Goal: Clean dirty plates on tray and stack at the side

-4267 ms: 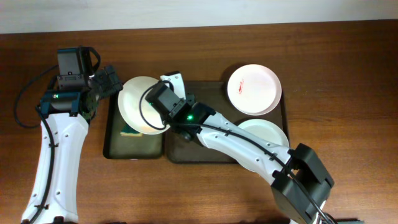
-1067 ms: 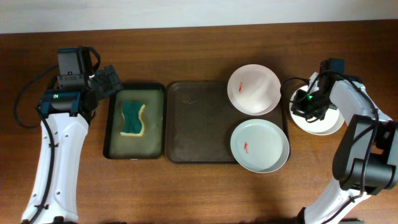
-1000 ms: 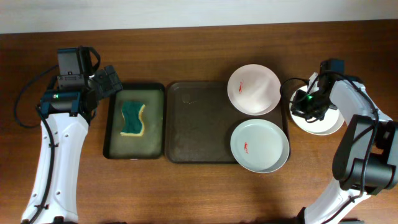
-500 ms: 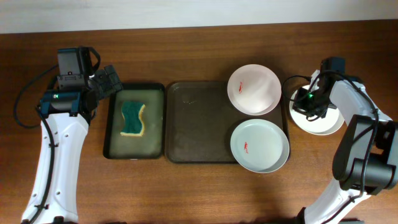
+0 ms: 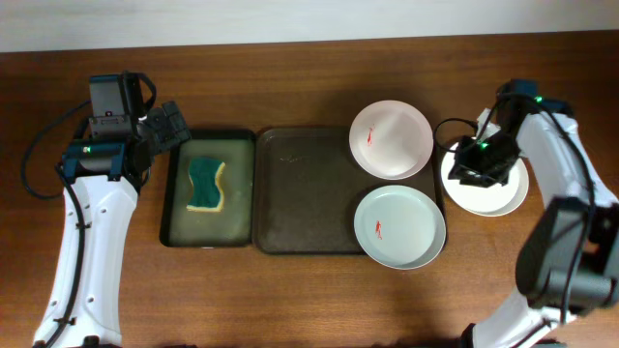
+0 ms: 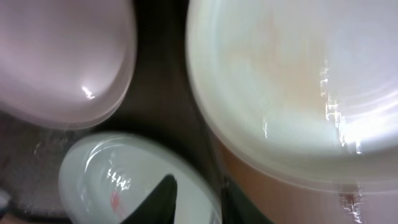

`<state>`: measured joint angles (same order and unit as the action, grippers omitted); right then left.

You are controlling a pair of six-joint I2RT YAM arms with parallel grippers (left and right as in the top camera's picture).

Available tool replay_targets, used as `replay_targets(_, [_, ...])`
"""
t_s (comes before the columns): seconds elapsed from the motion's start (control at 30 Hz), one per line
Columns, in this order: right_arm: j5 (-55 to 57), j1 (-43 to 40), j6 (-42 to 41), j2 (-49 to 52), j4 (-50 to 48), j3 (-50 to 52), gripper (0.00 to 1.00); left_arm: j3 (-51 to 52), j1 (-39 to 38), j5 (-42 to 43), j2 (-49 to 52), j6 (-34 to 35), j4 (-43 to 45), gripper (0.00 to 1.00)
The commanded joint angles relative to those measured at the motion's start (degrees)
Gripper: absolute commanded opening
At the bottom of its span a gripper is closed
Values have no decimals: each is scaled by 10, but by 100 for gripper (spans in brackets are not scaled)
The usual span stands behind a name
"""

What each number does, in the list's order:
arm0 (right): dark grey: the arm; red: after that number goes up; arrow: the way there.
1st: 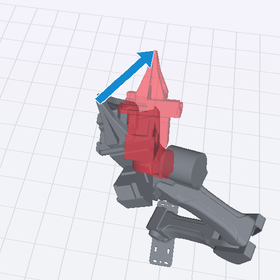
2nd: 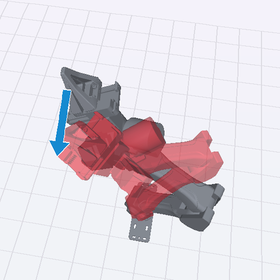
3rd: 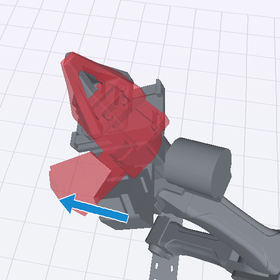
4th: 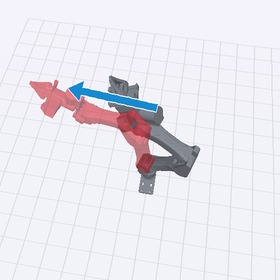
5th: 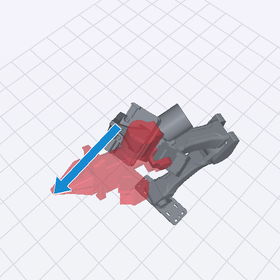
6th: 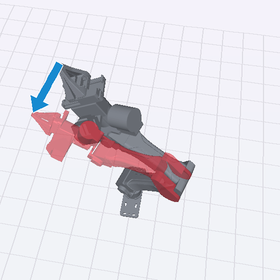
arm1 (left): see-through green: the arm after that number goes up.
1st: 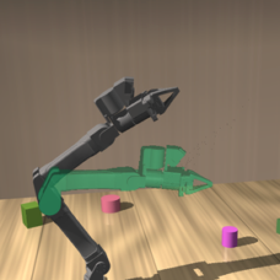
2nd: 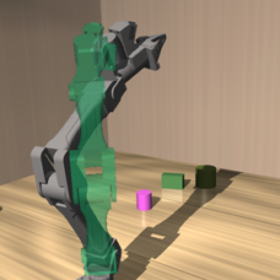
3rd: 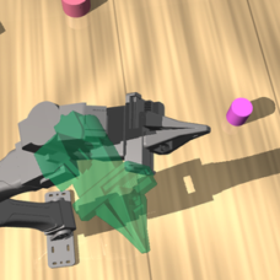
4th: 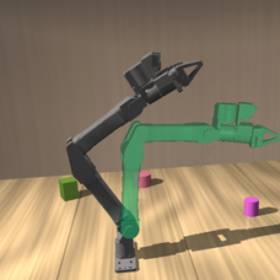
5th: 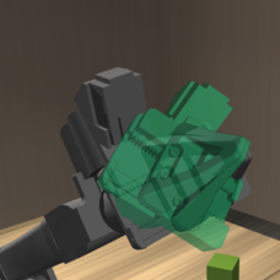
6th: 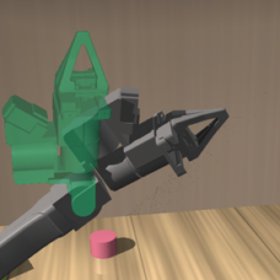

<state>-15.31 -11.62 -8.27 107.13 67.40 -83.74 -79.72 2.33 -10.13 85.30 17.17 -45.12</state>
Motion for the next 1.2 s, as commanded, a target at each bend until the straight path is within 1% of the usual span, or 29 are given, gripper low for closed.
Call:
replay_targets(0.0, [-6, 4, 34, -67, 86, -18, 32, 0, 1, -2, 2, 0, 0, 99])
replay_targets(0.03, [-6, 4, 34, -75, 92, -17, 36, 0, 1, -2, 2, 0, 0, 99])
replay_targets(0.07, [-6, 4, 34, -76, 89, -17, 51, 0, 1, -2, 2, 0, 0, 99])
replay_targets(0.1, [-6, 4, 34, -74, 82, -17, 67, 0, 1, -2, 2, 0, 0, 99])
replay_targets(0.13, [-9, 5, 34, -70, 63, -17, 75, 0, 1, -2, 2, 0, 0, 99])
replay_targets(0.17, [-9, 6, 34, -67, 45, -17, 75, 0, 1, -2, 2, 0, 0, 100])
replay_targets(0.23, [-7, 11, 34, -63, -1, -17, 71, 0, 1, -2, 2, 0, 0, 99])
replay_targets(0.27, [-7, 18, 34, -61, -48, -16, 60, 0, 1, -2, 2, 0, 0, 99])
replay_targets(0.37, [9, 37, 34, -58, -160, -5, 42, 0, 1, -2, 2, 0, 0, 99])
replay_targets(0.4, [22, 45, 34, -52, -187, -2, 40, 0, 1, -2, 2, 0, 0, 99])
replay_targets(0.53, [82, 71, 34, 4, -277, 0, 40, 0, 1, -2, 2, 0, 0, 99])
replay_targets(0.6, [83, 71, 34, 35, -298, 0, 40, 0, 1, -2, 2, 0, 0, 99])
replay_targets(0.8, [71, 72, 34, 110, -317, 0, 39, 0, 1, -2, 2, 0, 0, 99])
replay_targets(0.87, [46, 72, 34, 122, -321, 0, 30, 0, 1, -2, 2, 0, 0, 99])
replay_targets(0.9, [38, 72, 34, 122, -323, 0, 18, 0, 1, -2, 2, 0, 0, 99])
replay_targets(0.93, [33, 71, 34, 121, -324, -2, 16, 0, 1, -2, 2, 0, 0, 99])
replay_targets(1.0, [33, 71, 34, 122, -320, -1, 16, 0, 1, -2, 2, 0, 0, 99])
replay_targets(1.03, [33, 71, 34, 122, -318, -1, 13, 0, 1, -2, 2, 0, 0, 99])
replay_targets(1.07, [33, 72, 34, 122, -316, -1, 4, 0, 1, -2, 2, 0, 0, 99])
replay_targets(1.1, [33, 72, 34, 122, -316, -2, 4, 0, 1, -2, 2, 0, 0, 99])
replay_targets(1.17, [-3, 71, 34, 113, -315, -5, 4, 0, 1, -2, 2, 0, 0, 99])
